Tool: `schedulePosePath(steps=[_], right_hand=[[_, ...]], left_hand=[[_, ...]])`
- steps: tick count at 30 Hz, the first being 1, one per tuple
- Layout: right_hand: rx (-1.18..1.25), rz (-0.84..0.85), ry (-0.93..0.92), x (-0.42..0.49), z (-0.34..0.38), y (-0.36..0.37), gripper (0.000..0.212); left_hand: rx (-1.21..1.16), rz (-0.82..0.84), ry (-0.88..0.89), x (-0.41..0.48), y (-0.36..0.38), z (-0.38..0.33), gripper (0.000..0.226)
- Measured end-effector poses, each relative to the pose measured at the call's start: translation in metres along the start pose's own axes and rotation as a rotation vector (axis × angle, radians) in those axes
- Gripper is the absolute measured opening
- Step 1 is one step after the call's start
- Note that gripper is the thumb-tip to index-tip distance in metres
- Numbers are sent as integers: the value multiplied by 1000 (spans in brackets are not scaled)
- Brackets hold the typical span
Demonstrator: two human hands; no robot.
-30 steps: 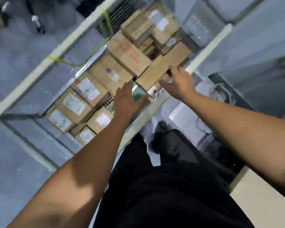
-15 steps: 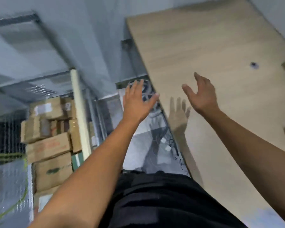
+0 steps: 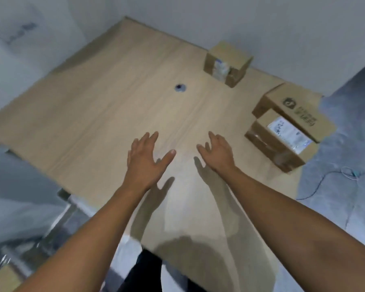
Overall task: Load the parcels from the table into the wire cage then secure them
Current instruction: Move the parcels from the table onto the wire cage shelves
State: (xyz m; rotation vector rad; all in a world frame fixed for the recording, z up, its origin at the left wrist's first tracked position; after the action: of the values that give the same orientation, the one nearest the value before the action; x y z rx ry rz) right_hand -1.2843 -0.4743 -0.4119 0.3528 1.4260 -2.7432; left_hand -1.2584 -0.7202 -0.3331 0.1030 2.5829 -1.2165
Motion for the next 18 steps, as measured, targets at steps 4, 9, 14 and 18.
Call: schedulePosePath(steps=[4, 9, 14, 18], right_hand=[[-27, -60, 92, 95, -7, 1, 76], [-114, -148, 160, 199, -19, 24, 74], [-333, -255, 157, 214, -33, 56, 76], [-335, -494, 90, 210, -26, 44, 69]], left_hand=[[40, 56, 153, 94, 4, -49, 84], [116, 72, 329, 210, 20, -95, 92], [200, 108, 431, 303, 51, -140, 90], [287, 157, 557, 356, 95, -213, 87]])
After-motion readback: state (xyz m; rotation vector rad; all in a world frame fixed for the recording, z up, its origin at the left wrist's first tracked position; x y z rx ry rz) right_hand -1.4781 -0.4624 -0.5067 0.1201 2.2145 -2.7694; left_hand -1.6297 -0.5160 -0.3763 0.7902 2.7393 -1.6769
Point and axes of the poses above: each hand's wrist, its own x-axis towards the middle knuckle, its own y-axis out of the palm, z = x × y, the point moved 4 cm from there along x, towards the middle knuckle, and after that the axes turned 10 degrees about -y, right-handed, at the moved point
